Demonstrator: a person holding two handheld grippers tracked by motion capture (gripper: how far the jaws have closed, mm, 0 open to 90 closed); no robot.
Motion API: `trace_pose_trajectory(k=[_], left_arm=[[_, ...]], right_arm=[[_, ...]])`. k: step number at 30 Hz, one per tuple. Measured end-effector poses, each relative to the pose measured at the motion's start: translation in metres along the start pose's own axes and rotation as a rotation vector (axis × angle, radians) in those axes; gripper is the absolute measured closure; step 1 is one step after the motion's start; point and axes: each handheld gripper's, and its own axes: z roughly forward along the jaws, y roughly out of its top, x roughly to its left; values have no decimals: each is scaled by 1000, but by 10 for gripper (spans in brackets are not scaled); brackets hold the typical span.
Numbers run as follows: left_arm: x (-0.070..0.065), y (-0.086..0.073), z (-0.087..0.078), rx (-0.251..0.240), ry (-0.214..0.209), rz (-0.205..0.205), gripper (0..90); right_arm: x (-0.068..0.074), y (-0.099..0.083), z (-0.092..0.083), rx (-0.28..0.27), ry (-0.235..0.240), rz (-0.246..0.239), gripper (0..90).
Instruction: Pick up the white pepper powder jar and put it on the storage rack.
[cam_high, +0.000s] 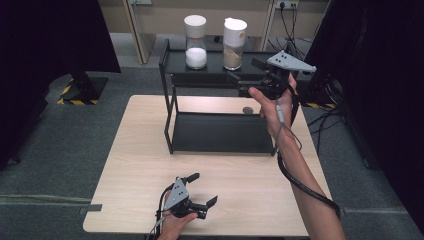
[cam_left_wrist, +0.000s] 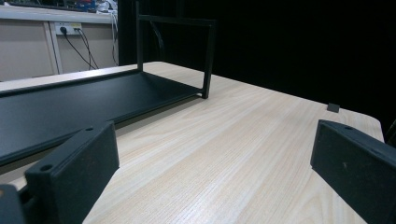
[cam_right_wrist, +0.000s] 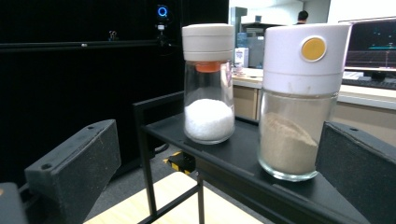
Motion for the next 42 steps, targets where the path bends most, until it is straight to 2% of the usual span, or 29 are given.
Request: trace_pose_trajectory(k=[7, 21, 29, 42], left_arm=[[0, 0, 0, -1, 1, 1, 4], [0, 0, 0, 2, 1, 2, 4], [0, 0, 0, 1, 3, 1, 4], [0, 0, 0, 1, 6, 1, 4]], right_arm=[[3, -14, -10, -3, 29, 14, 4], [13, -46, -32, -1, 50, -18, 4], [16, -65, -41, -9, 71, -8, 4], [22, -91, -53, 2, 64, -23, 4]])
